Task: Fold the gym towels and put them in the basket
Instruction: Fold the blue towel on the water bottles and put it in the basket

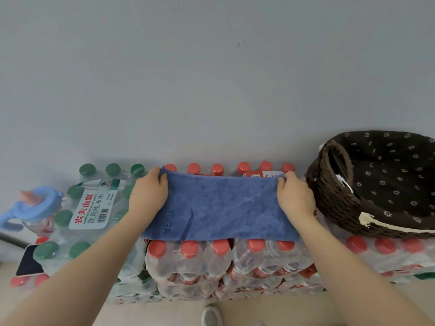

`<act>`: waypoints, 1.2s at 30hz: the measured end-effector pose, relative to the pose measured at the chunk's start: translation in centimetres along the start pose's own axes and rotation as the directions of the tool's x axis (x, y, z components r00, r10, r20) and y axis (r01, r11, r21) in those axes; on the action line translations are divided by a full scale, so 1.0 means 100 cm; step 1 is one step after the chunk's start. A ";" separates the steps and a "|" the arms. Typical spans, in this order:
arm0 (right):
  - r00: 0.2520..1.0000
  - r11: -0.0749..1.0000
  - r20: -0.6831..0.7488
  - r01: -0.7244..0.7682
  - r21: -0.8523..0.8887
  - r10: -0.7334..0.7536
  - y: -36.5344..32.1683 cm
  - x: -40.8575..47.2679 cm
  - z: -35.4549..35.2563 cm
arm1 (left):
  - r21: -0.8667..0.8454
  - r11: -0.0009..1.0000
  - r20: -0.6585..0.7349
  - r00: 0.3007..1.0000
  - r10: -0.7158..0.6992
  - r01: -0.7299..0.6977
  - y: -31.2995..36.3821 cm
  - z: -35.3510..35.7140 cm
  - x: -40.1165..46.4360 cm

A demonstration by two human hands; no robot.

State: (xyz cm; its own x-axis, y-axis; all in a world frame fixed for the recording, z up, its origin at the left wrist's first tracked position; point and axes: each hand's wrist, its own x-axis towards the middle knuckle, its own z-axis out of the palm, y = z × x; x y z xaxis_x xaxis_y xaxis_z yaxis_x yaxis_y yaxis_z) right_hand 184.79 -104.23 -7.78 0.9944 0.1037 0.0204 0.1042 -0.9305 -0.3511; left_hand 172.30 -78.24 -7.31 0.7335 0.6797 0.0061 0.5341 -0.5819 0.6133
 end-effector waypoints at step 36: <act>0.996 0.997 0.087 -0.013 0.072 0.007 -0.003 -0.037 -0.016 | 0.340 0.757 0.427 0.809 0.404 -0.558 0.043 0.033 -0.025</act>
State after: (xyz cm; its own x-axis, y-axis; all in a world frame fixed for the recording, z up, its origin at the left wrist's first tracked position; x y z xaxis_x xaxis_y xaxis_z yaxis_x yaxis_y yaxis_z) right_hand 181.07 -104.90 -6.24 0.9898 0.1274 -0.0637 0.0894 -0.9040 -0.4182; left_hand 174.16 -83.88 -7.28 0.9886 0.1240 -0.0849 0.1384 -0.9715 0.1926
